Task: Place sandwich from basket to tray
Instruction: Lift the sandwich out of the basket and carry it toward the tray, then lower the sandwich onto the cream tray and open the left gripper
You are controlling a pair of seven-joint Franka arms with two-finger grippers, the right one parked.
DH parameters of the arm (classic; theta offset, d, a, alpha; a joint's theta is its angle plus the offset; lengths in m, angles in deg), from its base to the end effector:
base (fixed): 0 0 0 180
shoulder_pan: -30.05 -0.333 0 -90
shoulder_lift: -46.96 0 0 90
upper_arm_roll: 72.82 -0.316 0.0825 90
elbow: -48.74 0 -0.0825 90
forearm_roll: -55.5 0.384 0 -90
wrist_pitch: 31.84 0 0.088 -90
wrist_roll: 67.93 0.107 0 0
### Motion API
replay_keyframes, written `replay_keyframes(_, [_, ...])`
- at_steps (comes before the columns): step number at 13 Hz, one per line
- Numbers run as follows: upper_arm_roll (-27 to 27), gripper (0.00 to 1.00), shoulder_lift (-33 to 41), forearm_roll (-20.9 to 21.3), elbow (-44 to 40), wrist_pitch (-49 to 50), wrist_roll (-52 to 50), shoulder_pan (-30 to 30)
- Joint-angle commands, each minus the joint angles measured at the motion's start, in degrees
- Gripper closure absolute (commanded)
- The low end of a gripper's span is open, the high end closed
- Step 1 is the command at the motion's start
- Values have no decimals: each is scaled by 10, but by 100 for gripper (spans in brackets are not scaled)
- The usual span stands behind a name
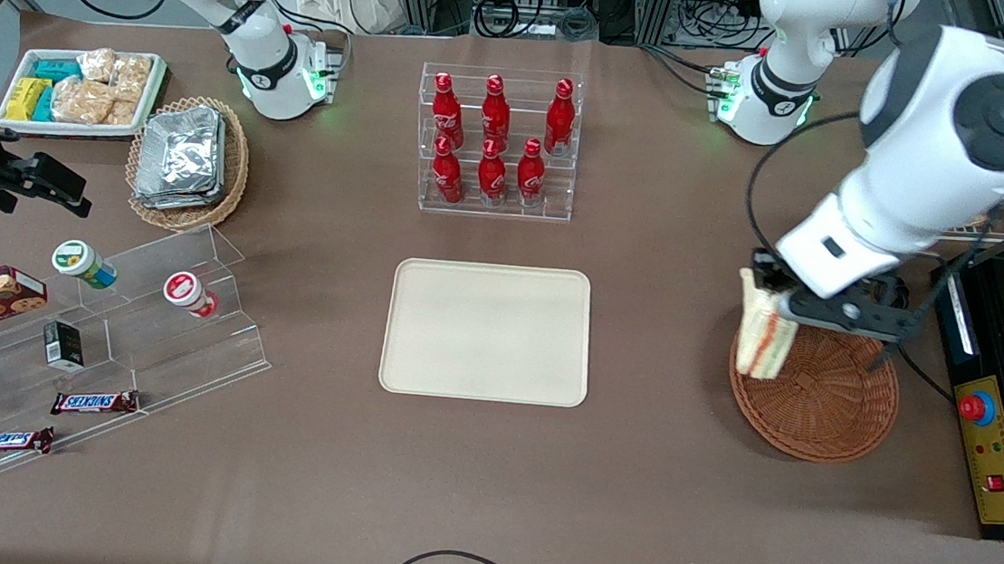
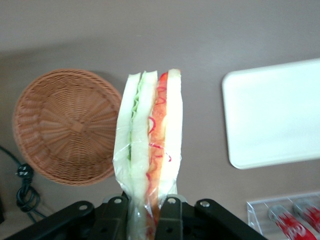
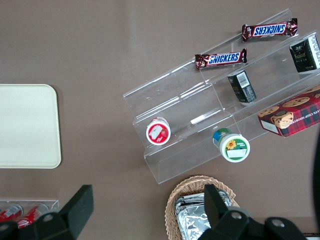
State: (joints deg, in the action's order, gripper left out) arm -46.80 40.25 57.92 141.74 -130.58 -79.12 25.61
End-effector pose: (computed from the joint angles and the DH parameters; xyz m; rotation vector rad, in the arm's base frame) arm 0.5593 -0.2032 0.5519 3.1204 -0.2899 -0.0117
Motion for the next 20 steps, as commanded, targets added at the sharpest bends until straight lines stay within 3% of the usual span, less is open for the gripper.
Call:
replay_keyframes(1, [4,100,-25,-4,-40,22,-50,43])
replay_keyframes(5, [5,100,-108,4,-112,40,-162,122])
replay_keyframes(8, [5,100,-185,70,-150,34,-189,179])
replay_keyframes(10, [4,100,-226,93,-164,20,-231,205])
replay_keyframes(20, [0,100,-380,216,-158,-115,-367,268])
